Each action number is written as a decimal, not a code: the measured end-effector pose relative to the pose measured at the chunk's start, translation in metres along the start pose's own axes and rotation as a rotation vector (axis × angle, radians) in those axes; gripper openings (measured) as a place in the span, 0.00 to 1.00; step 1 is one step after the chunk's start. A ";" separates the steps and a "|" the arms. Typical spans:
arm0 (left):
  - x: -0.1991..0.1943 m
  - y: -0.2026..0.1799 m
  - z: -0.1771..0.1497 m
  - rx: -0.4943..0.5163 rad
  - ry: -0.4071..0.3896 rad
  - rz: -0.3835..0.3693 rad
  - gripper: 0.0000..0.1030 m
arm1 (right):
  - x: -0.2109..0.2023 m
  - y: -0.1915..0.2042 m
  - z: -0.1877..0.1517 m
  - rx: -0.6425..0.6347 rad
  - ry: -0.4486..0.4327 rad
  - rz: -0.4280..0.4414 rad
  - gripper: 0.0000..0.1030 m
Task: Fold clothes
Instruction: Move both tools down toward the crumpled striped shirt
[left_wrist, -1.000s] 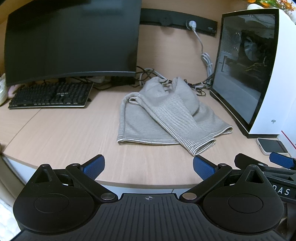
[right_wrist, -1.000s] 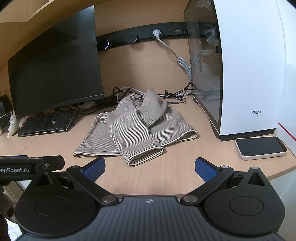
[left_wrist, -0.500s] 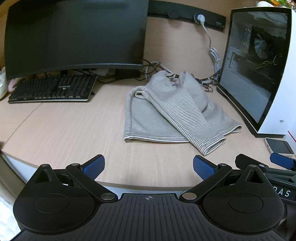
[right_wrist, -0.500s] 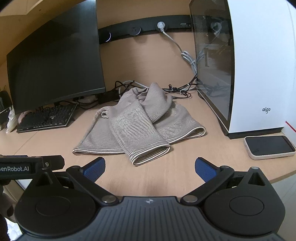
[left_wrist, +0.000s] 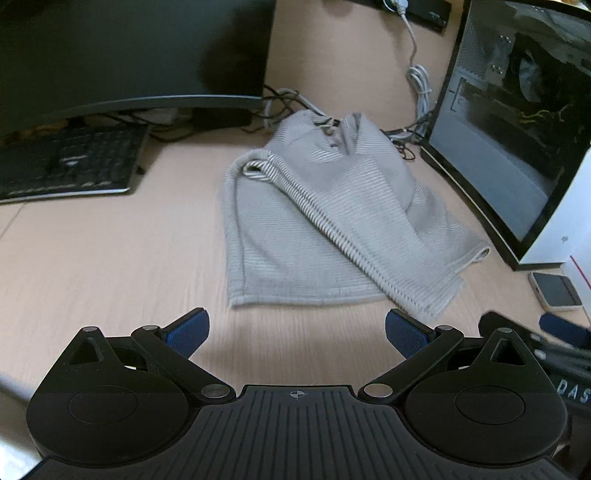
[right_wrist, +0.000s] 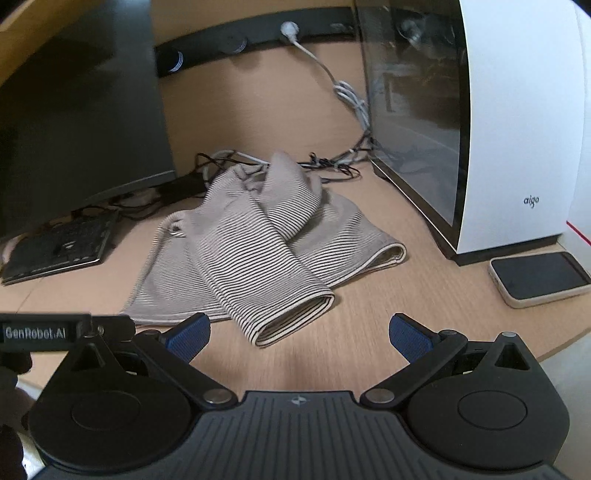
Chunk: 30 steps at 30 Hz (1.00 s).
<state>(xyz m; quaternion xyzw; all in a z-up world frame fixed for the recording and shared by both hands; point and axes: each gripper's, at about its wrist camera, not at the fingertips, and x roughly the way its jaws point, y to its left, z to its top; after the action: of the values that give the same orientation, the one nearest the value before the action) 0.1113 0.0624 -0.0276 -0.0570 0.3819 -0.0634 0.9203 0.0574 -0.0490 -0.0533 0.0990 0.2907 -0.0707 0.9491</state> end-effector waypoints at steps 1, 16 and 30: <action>0.007 0.004 0.007 0.005 0.004 -0.020 1.00 | 0.003 0.003 0.002 0.009 0.003 -0.018 1.00; 0.105 0.023 0.073 0.127 0.112 -0.355 1.00 | 0.036 0.022 0.025 0.135 0.065 -0.186 1.00; 0.125 0.001 0.048 0.228 0.081 -0.184 1.00 | 0.181 -0.047 0.118 0.129 0.093 0.189 1.00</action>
<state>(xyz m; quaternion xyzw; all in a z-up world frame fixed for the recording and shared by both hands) 0.2325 0.0459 -0.0811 0.0155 0.4019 -0.1928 0.8950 0.2606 -0.1358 -0.0669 0.1900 0.3188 0.0051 0.9286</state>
